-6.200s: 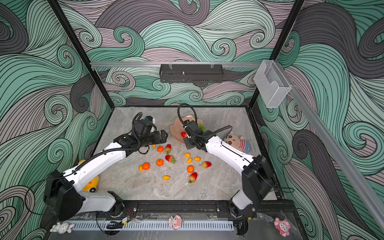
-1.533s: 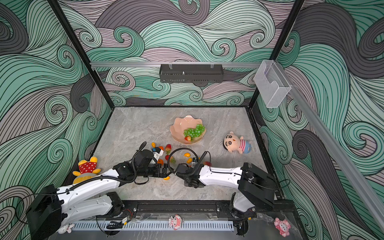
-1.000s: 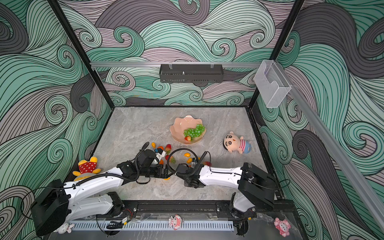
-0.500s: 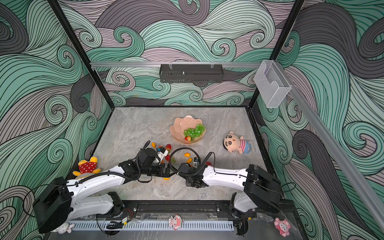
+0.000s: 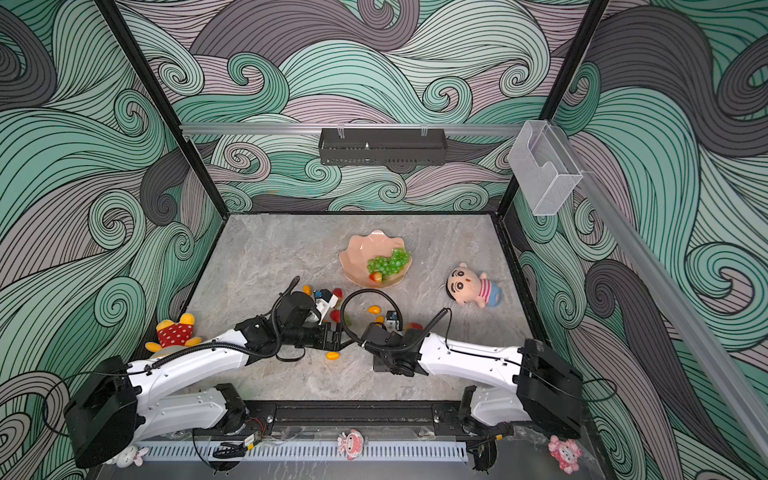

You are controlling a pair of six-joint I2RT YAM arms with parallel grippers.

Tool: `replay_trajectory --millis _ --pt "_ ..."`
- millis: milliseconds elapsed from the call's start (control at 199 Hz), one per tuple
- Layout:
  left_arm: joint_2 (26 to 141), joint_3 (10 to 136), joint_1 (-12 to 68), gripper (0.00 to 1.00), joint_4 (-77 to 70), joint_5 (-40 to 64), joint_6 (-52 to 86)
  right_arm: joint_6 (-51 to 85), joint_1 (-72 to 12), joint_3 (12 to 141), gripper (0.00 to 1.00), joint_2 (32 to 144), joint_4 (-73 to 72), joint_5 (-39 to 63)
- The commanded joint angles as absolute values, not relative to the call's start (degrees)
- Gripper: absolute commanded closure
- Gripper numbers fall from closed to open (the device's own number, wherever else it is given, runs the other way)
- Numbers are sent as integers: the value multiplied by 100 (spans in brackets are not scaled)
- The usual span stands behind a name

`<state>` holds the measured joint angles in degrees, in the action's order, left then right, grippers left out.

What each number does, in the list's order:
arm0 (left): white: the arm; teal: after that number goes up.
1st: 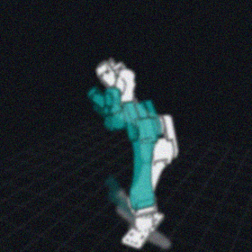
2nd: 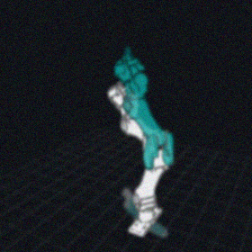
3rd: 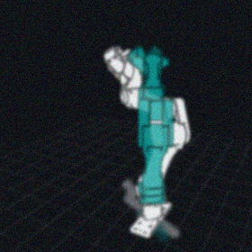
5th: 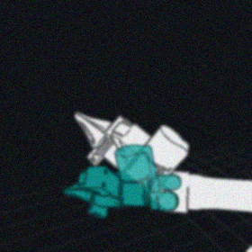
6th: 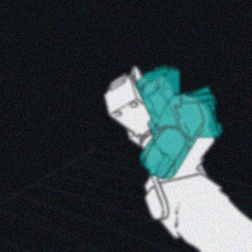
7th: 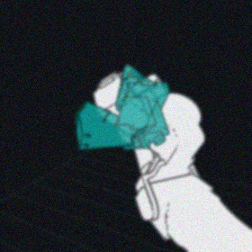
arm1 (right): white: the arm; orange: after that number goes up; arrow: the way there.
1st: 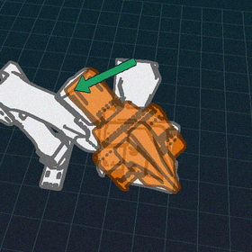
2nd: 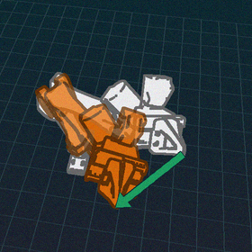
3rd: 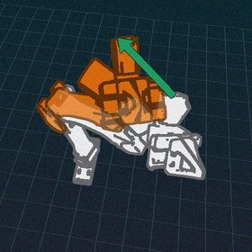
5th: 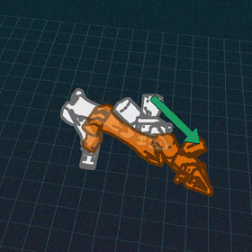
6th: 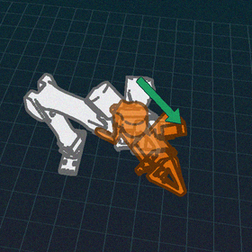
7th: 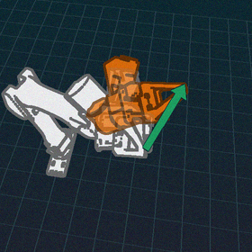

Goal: Arrange fruit in a fruit bowl
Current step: Pick up the fruit from the bottom-center of the table, then place the fruit in the fruit bowl.

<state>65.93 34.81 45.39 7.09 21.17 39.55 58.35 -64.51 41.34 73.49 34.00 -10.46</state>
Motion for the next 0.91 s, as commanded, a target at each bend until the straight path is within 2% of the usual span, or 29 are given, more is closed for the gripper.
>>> replay_trajectory --millis 0,181,417,900 --pt "6380 3844 4517 4 1120 1872 3734 5366 -6376 4065 100 6954 3464 -1149" --pt "6276 4278 4508 4 1632 1370 3567 4605 -6144 4071 100 6316 3470 -1119" --pt "6303 4586 4473 3 1577 715 3241 3215 -5334 4544 100 5853 3716 -420" --pt "7545 6063 3996 2 1995 383 2779 1070 -3540 6380 100 7786 4237 871"
